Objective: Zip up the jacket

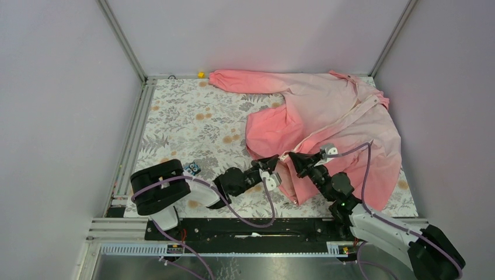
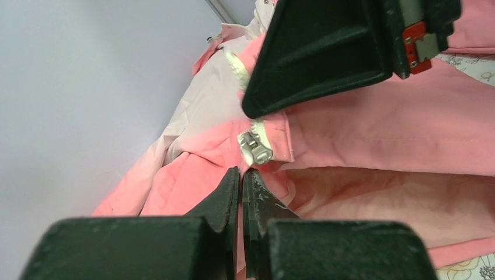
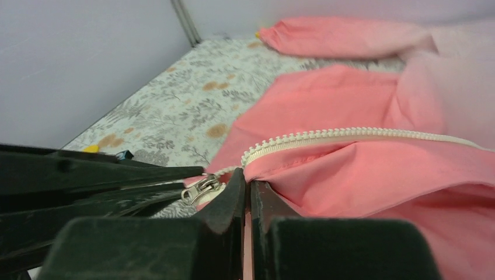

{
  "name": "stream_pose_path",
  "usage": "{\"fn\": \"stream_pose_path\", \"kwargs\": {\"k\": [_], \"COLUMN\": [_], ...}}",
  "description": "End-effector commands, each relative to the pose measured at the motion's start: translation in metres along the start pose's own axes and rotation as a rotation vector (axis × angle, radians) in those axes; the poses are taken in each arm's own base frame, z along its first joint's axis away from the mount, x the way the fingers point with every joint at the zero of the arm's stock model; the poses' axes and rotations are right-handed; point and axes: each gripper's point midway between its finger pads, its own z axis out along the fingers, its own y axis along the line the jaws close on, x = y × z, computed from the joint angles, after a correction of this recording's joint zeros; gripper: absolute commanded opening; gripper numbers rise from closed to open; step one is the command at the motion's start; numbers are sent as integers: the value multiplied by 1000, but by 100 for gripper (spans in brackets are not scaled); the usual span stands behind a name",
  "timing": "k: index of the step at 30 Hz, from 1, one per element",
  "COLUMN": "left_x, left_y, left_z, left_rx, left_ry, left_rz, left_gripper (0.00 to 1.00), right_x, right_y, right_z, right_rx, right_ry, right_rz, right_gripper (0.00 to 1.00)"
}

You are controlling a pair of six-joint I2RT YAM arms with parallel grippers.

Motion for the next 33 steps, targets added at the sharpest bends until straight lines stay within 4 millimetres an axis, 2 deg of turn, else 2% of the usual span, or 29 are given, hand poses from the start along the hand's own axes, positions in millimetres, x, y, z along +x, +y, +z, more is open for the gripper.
{"fn": "stream_pose_path", "kwargs": {"k": [1,8,13,18,21,25,29,33], "left_x": [-22,-23,-22,-25,-22,-21,-20,-21], "left_y": [15,-1,-3,-6,-9,-6,-5,-4], "left_z": [-7,-9,-16,-16,-16,-18,-20,-23], "left_rx": [-67,4,12,25,31,16,14,11], "left_ry": [-89,-100,-102,-121,-108,-111,-121,-130], "left_rz": [5,-17,-27,-44,-60,-70,-98,-119], "left_gripper": [0,0,0,0,0,0,0,0], "right_x": [25,22,14,25,30,29,24,11], "right_y": [-41,-33,-51,-43,-27,-20,-17,-20], "right_z": [-7,7,5,5,7,1,-9,-12], "right_rx": [316,337,489,513,420,340,267,244], "right_ry": [155,237,284,426,504,544,569,538], "right_rz": [199,319,431,482,465,378,259,163], "right_gripper": [0,0,0,0,1,26,58,76]}}
